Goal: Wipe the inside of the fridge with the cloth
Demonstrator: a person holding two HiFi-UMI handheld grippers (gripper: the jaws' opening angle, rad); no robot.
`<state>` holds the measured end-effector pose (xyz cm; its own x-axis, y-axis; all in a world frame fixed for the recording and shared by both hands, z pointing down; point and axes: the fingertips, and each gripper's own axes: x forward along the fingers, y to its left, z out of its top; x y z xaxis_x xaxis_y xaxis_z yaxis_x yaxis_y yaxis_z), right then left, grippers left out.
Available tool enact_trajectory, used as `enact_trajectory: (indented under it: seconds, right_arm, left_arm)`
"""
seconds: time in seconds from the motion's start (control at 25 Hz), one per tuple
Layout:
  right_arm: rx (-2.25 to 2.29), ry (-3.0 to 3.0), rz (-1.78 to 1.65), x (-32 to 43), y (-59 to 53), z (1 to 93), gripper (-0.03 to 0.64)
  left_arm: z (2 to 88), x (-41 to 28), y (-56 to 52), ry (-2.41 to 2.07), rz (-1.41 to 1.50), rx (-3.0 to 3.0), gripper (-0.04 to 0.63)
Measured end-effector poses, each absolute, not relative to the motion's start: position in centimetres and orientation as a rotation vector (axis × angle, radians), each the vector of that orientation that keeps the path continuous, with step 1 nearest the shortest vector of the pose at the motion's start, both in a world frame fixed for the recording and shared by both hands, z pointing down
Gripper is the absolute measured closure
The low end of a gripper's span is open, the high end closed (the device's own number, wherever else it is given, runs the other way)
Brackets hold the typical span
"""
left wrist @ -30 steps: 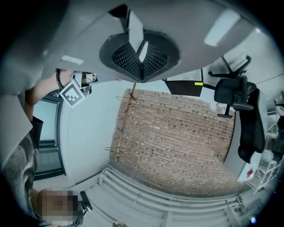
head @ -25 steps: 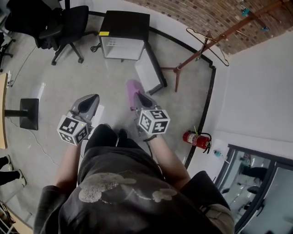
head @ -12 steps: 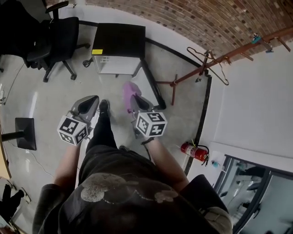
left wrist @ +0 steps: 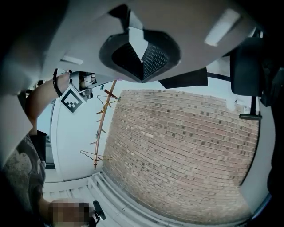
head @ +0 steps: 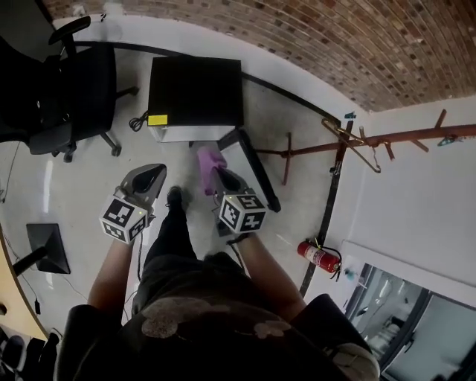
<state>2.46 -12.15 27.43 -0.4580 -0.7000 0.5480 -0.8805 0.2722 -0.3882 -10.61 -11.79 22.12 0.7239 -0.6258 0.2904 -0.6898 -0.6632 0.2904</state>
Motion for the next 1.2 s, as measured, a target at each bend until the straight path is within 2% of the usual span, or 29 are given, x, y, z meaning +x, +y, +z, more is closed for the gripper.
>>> enact_trajectory:
  seconds: [0.36, 0.8, 1.04, 1.2]
  right_arm:
    - [1.348, -2.254, 0.957, 0.7, -18.0, 35.4, 0.604]
    - [1.246, -2.356, 0.995, 0.4, -20.6, 50.5, 0.604]
    - [1.176, -2.499, 0.83, -0.9, -23.9, 56.1, 0.604]
    - [1.175, -2.609, 0.954, -2.2, -25.8, 59.2, 0.604]
  left_arm:
    - [29.1, -11.8, -18.6, -1.065, 0.226, 2.484, 0.578]
    - [44.1, -11.2, -19.8, -1.183, 0.145, 2.422, 0.578]
    - [52.1, -11.3, -21.6, -1.207, 0.158, 2.467, 0.577]
    - [56.2, -11.4, -23.0, -1.22, 0.117, 2.473, 0.577]
